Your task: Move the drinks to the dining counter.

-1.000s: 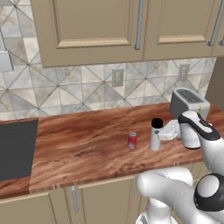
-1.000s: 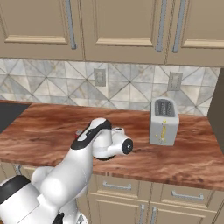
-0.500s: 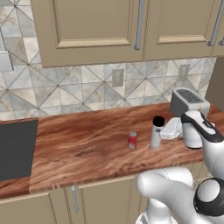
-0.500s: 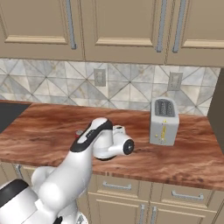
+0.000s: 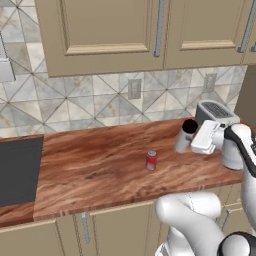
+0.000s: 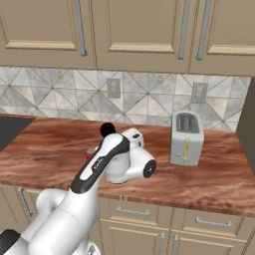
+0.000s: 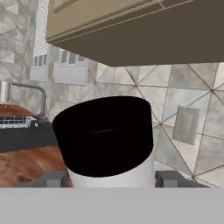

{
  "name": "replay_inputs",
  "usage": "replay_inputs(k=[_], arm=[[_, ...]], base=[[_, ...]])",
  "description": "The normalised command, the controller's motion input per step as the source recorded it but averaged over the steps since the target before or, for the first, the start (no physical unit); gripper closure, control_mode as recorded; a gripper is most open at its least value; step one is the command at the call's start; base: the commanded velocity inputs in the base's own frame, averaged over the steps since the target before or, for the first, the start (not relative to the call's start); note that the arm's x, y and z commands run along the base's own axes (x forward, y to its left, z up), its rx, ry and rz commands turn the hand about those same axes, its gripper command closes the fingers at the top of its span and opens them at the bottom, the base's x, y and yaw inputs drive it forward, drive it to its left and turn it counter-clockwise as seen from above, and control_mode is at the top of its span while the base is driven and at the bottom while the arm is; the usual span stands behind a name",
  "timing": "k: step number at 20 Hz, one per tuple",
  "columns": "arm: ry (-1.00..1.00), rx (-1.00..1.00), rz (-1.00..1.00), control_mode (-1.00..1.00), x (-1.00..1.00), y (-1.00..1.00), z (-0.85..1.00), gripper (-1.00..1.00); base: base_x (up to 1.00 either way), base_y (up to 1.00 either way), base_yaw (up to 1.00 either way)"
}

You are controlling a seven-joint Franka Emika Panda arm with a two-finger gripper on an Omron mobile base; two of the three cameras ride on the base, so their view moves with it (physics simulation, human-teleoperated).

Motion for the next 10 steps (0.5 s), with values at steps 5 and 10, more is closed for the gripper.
replay_inputs(k=[5,10], arm=[[-0.27,0.0,0.02,-1.0,-0.63,0.0,0.5,1.0],[-0.23,0.0,0.01,-1.0,-0.64,0.0,0.29,1.0]], base=[[0.0,0.0,0.0],[0.0,0.0,0.0]])
